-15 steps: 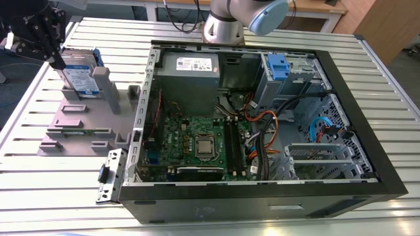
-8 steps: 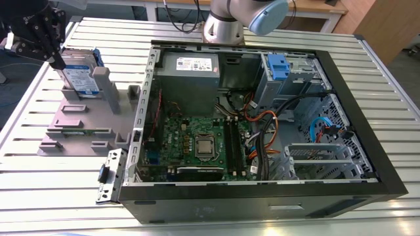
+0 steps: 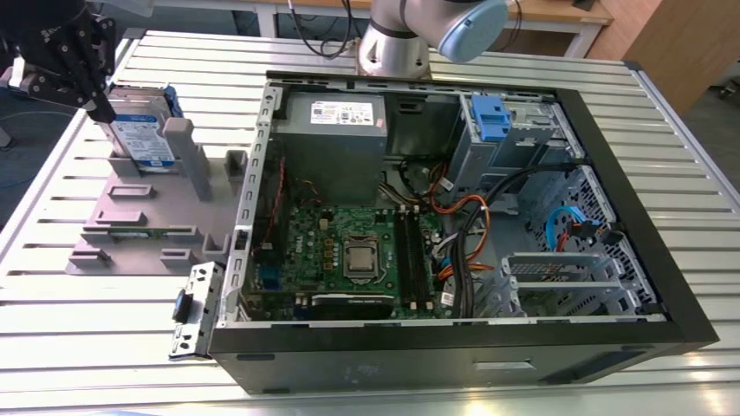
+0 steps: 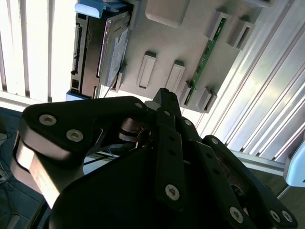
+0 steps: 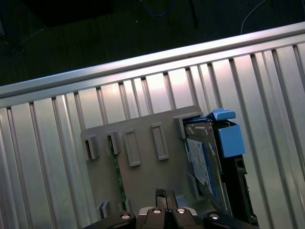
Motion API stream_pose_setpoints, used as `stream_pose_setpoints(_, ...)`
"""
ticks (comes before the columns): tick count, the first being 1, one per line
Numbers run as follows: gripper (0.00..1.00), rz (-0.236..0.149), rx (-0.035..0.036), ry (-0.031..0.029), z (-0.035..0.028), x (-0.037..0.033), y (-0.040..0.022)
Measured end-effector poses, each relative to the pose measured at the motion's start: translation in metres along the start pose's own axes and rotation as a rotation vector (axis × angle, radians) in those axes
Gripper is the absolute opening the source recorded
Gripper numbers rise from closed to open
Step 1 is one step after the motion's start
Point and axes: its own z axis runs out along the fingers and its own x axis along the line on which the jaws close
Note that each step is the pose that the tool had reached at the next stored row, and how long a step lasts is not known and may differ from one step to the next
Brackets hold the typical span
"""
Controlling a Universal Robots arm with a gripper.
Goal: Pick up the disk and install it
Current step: 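Pick up the disk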
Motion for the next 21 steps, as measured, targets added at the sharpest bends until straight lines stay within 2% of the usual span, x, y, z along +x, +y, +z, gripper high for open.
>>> stream_pose_setpoints(21, 0.11, -0.028, -0.0006, 0.0010, 0.0000, 0.0000, 0.0000)
